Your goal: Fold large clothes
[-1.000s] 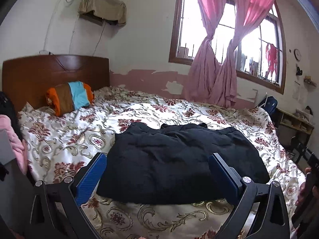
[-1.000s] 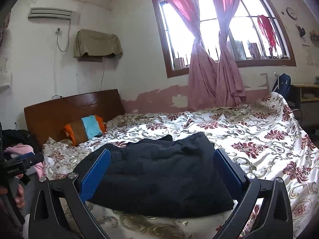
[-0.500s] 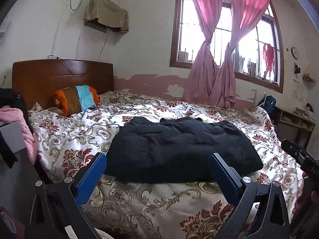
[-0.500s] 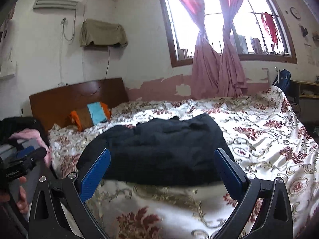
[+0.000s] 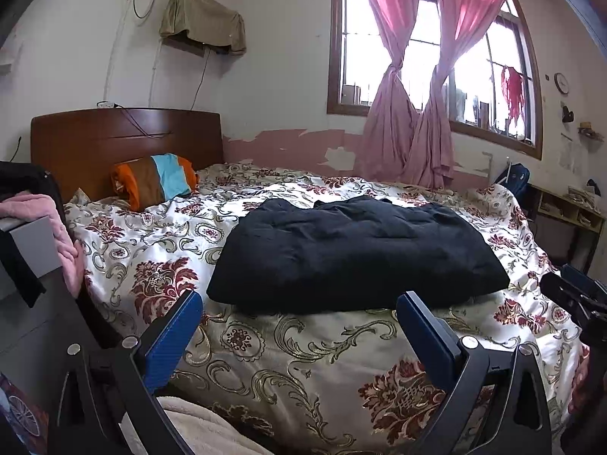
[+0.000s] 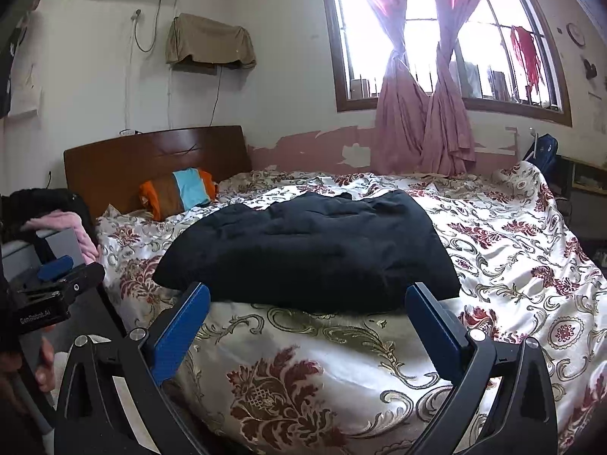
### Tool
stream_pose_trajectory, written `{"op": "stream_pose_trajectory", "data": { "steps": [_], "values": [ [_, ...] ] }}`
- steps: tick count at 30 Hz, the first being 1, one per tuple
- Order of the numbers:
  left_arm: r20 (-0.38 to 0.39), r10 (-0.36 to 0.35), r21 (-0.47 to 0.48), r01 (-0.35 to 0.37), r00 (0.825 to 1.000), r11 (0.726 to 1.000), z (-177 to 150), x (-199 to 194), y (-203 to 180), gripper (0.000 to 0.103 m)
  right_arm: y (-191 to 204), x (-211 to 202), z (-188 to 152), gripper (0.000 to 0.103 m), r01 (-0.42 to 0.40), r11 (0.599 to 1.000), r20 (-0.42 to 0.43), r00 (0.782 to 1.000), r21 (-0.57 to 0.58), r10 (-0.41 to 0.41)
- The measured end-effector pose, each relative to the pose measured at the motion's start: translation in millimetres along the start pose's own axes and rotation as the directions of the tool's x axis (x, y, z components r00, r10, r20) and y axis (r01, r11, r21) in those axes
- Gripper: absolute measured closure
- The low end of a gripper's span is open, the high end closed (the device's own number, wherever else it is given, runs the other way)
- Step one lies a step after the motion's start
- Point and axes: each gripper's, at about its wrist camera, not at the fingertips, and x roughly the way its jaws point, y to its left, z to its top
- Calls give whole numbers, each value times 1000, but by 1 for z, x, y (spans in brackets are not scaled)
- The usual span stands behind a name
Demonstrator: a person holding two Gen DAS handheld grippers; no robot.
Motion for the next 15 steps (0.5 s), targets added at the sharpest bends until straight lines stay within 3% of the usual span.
{"op": "stream_pose_trajectory", "data": {
  "steps": [15],
  "values": [
    [-47, 18, -1, -18, 999, 1000, -11, 7, 0, 0, 0, 18, -13, 2, 10, 1000, -94, 996, 17, -8]
  ]
}}
